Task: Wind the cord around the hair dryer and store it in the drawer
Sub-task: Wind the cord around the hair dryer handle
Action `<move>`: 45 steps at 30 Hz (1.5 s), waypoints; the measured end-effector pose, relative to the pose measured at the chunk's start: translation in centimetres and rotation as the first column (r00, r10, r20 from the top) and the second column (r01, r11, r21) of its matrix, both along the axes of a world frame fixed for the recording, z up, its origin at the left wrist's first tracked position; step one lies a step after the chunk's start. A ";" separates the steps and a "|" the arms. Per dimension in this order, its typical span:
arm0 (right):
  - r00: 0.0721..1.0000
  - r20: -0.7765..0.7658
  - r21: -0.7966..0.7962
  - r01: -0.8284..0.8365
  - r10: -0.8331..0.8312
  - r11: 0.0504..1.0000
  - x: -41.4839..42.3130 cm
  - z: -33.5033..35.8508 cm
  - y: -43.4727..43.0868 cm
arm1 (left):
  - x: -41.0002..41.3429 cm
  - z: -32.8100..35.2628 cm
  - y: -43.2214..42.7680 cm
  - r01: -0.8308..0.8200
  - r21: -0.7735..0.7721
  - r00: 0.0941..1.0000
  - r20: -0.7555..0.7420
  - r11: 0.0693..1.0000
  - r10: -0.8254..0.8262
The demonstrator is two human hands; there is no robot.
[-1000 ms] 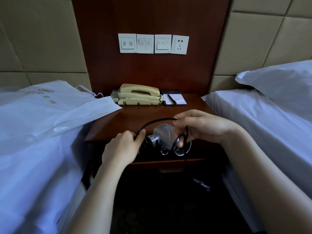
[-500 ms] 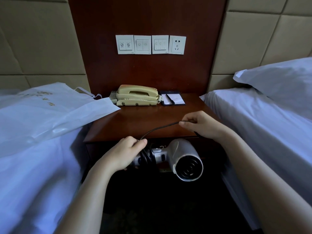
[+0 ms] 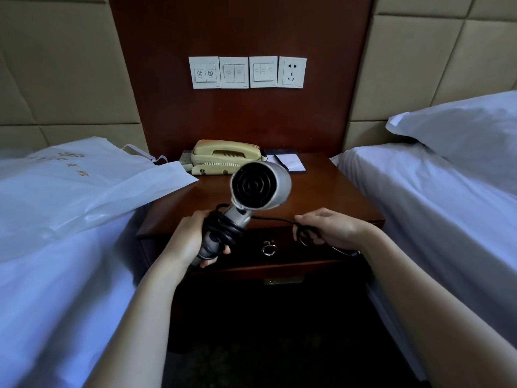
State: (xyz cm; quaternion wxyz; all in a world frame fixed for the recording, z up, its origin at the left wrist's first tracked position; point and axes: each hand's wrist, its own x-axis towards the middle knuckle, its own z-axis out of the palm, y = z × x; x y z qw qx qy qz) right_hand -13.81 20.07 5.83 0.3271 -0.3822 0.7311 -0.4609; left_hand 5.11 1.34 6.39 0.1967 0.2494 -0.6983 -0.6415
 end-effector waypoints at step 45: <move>0.188 -0.912 -0.395 -0.174 -0.364 0.902 8.9 8.3 -1.8 | 1.1 -0.8 -1.2 -0.045 -0.661 0.905 0.290 0.749 0.310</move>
